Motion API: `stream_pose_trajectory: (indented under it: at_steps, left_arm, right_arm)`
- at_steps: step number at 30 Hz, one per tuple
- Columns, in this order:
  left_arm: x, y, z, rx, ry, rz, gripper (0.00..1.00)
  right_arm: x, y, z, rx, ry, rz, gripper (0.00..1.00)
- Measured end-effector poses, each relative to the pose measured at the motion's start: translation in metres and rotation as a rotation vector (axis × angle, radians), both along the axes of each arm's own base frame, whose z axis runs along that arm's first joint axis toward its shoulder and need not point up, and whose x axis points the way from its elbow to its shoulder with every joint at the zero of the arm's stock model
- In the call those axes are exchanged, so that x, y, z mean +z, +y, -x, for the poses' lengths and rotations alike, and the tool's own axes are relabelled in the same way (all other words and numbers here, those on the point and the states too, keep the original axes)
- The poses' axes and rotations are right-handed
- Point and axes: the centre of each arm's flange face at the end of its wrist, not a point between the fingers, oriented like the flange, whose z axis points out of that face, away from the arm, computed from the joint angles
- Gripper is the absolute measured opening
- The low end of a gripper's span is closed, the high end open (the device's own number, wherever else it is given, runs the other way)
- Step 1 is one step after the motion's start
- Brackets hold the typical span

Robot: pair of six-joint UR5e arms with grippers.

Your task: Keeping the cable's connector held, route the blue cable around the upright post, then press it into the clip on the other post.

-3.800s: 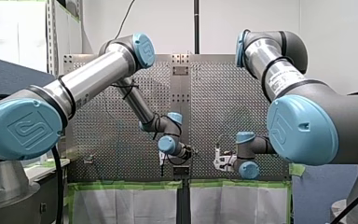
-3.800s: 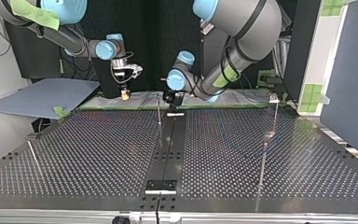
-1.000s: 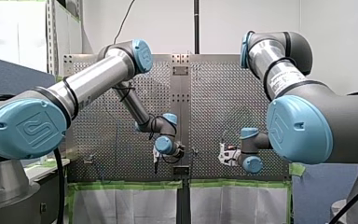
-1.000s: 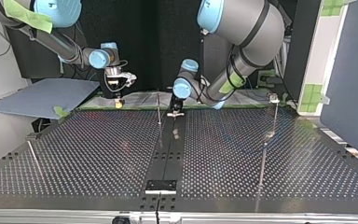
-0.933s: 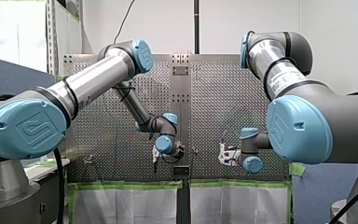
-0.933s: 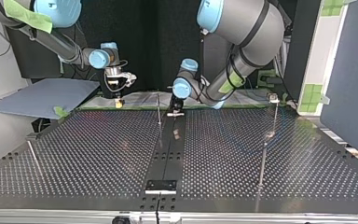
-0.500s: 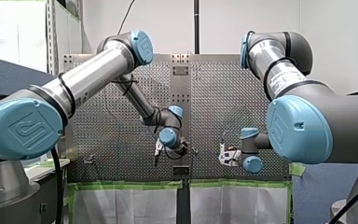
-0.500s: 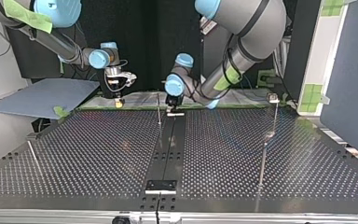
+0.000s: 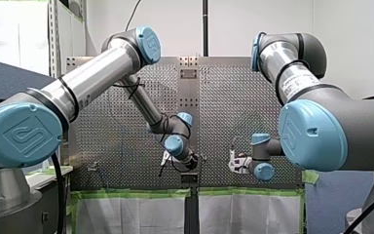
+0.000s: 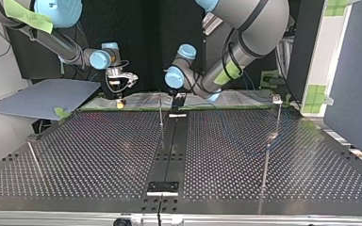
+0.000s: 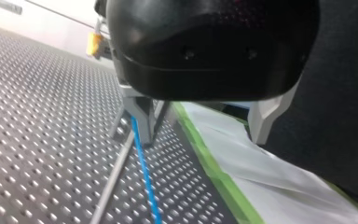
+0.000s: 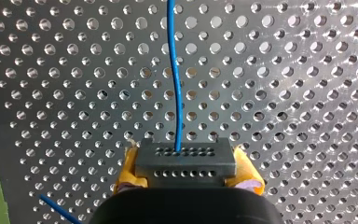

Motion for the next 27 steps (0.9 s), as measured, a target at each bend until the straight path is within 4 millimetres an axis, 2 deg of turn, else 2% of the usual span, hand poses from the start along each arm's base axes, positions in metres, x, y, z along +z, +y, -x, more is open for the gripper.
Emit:
stream_pose_trajectory:
  at_steps: [9, 27]
  left_arm:
    - [0.024, -0.017, 0.004, -0.003, -0.058, 0.05, 1.0]
    - [0.026, -0.024, 0.014, 0.003, -0.05, 0.046, 1.0]
  right_arm:
    - [0.0, 0.0, 0.0, 0.0, -0.001, 0.0, 0.0]
    - [0.0, 0.0, 0.0, -0.001, -0.003, -0.002, 0.0]
